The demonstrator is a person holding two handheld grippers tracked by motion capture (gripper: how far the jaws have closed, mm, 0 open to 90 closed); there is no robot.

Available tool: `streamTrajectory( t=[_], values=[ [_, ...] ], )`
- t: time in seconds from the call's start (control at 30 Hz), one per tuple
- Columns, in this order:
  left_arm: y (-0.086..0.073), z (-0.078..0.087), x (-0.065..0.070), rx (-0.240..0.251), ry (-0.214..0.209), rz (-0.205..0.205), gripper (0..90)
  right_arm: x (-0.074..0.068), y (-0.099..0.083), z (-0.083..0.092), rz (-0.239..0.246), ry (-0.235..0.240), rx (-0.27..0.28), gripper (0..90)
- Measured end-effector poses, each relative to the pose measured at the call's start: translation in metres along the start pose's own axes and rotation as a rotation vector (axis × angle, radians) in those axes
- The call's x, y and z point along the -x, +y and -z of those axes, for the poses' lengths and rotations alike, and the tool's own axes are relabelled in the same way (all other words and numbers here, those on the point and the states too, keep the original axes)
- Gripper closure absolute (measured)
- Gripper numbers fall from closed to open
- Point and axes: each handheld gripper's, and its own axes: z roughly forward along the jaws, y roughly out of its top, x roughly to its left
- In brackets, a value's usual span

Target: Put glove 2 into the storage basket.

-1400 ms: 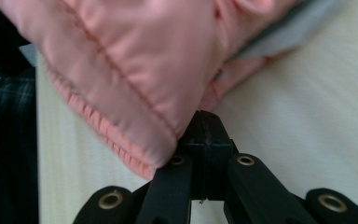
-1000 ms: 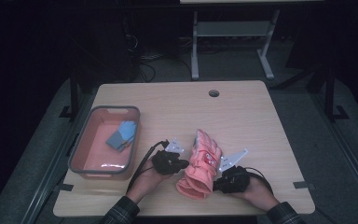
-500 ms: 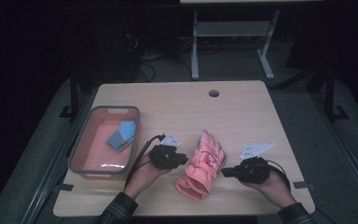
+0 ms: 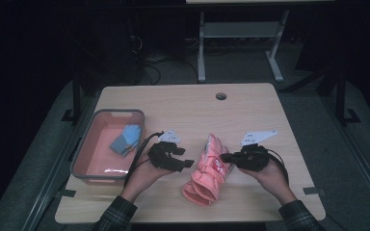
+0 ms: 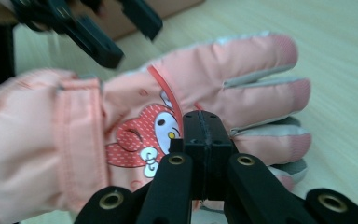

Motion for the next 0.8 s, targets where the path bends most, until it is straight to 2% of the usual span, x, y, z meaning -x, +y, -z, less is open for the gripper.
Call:
streamTrajectory(
  t=[0.13, 0.23, 0.4, 0.57, 0.8],
  values=[
    [0.0, 0.002, -0.001, 0.013, 0.005, 0.007, 35.8, 0.0, -0.001, -0.012, -0.006, 0.003, -0.039, 89.9],
    [0.0, 0.002, -0.001, 0.02, 0.005, 0.009, 33.9, -0.002, -0.003, -0.024, 0.008, -0.009, -0.097, 90.0],
    [0.002, 0.004, 0.0, 0.026, -0.002, 0.011, 30.9, -0.004, -0.006, -0.035, -0.001, 0.0, -0.131, 90.0],
    [0.006, 0.004, 0.002, 0.042, -0.023, 0.016, 26.6, -0.008, -0.008, -0.043, 0.038, -0.035, -0.183, 90.0],
    [0.021, -0.006, 0.009, 0.035, -0.031, 0.015, 19.3, -0.011, -0.009, -0.047, 0.049, -0.06, -0.194, 90.0]
  ],
)
